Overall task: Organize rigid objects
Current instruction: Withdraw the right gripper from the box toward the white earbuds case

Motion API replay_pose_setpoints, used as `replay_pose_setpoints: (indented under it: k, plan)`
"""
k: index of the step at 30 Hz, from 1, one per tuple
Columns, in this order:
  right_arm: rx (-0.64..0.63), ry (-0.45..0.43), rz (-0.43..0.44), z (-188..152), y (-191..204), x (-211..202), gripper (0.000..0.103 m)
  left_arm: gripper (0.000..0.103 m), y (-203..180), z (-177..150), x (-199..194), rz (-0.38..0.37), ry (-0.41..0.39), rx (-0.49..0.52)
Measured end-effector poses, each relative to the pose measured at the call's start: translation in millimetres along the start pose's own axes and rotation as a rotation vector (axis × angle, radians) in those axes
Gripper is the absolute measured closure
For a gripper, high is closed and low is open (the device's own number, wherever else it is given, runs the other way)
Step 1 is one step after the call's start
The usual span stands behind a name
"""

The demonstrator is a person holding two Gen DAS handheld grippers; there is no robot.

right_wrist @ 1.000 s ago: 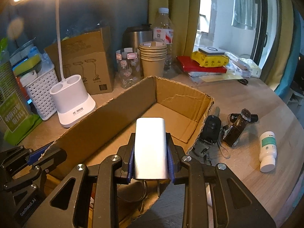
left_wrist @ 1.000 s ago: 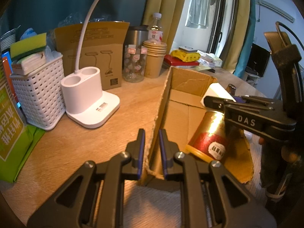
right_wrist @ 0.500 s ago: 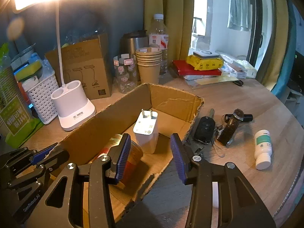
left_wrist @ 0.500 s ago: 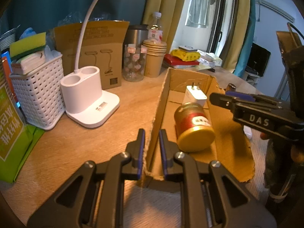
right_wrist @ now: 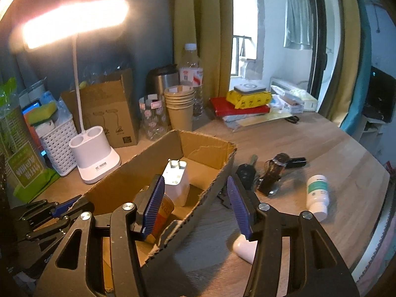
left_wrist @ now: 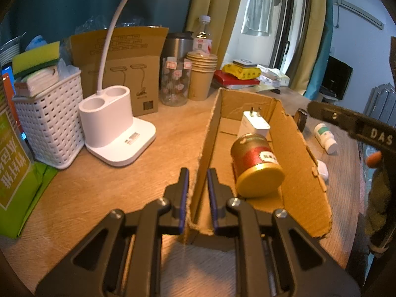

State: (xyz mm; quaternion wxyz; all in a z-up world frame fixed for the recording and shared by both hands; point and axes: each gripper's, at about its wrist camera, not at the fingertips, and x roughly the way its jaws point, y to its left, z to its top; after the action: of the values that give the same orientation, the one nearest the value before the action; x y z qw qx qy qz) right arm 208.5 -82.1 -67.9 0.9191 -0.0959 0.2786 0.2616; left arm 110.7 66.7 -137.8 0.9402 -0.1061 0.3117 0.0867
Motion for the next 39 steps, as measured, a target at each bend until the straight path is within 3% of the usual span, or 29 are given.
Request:
replay_pose_setpoints:
  k: [21,25,28,39]
  plan:
    - [0.042,-0.035,-0.075,-12.9,-33.0,-19.3,0.047,0.088,0.4,0.1,0.0,0.0,0.0,0.0]
    - [0.05,-0.027,-0.092,-18.7,-39.1,-17.1,0.047,0.088,-0.1,-0.1,0.0,0.0,0.0,-0.001]
    - [0.063,-0.015,-0.094,-25.4,-44.3,-13.2,0.038,0.088,0.6,0.5,0.5,0.0,0.001,-0.001]
    - [0.09,0.052,-0.096,-43.7,-56.9,8.4,0.037,0.088,1.1,1.3,1.1,0.003,0.001,0.002]
